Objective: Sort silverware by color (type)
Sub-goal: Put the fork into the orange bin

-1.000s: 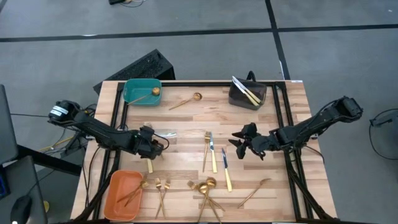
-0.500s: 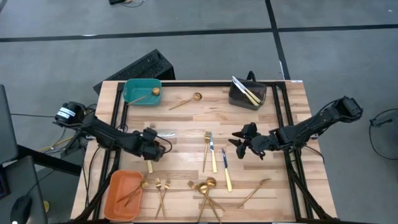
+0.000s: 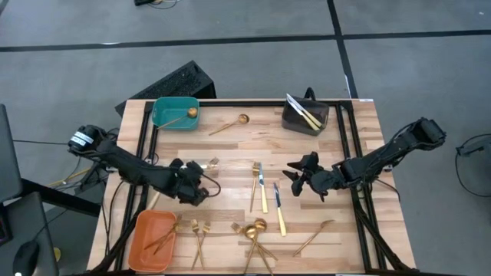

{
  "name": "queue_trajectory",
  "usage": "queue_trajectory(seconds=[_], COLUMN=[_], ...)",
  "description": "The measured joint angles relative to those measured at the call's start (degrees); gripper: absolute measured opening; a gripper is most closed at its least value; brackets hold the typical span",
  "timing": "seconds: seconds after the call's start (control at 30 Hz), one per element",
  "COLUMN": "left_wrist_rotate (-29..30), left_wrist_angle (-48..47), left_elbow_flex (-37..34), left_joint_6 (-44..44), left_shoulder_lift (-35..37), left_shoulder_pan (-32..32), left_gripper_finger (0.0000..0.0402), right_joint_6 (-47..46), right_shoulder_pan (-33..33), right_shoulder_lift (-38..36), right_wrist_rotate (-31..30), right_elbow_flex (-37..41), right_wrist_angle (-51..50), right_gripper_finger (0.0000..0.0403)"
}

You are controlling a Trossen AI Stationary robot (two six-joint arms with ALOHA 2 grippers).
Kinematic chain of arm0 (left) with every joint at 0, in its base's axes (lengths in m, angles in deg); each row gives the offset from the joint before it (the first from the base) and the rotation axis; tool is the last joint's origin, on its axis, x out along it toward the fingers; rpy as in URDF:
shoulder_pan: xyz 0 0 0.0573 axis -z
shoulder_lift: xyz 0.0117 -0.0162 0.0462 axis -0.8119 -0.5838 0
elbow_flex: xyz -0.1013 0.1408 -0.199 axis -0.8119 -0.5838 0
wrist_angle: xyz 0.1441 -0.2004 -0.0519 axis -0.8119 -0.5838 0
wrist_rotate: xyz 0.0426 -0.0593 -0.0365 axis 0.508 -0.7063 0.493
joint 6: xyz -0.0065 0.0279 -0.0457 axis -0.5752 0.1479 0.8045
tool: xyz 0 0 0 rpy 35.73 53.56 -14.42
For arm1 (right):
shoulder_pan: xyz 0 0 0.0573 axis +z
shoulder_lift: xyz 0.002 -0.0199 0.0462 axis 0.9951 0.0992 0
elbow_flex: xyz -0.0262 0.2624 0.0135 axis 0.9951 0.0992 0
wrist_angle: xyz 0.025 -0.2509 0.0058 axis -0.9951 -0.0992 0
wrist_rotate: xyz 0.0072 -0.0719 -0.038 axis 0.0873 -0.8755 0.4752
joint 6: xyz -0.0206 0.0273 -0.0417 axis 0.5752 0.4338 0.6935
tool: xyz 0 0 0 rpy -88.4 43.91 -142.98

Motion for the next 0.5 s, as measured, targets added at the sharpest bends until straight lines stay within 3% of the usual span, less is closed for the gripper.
queue_trajectory(seconds=[0.23, 0.5], left_wrist_rotate=[9.22, 15.19], left_wrist_angle=[-14.86, -16.89], left_elbow_flex=[13.64, 13.73], left_joint_6=[10.30, 35.26], left_shoulder_lift=[0.11, -2.48], left_shoulder_pan=[15.44, 37.53], left_gripper_finger=[0.0009, 0.0009], right_joint_6=[-0.22, -0.20], right_shoulder_pan=[0.53, 0.36], right_shoulder_lift=[2.93, 8.02], right_wrist_rotate=[-0.45, 0.00], right_elbow_flex=[0.03, -0.02], right_wrist_angle=[5.13, 11.79], right_gripper_finger=[0.0204, 0.0204])
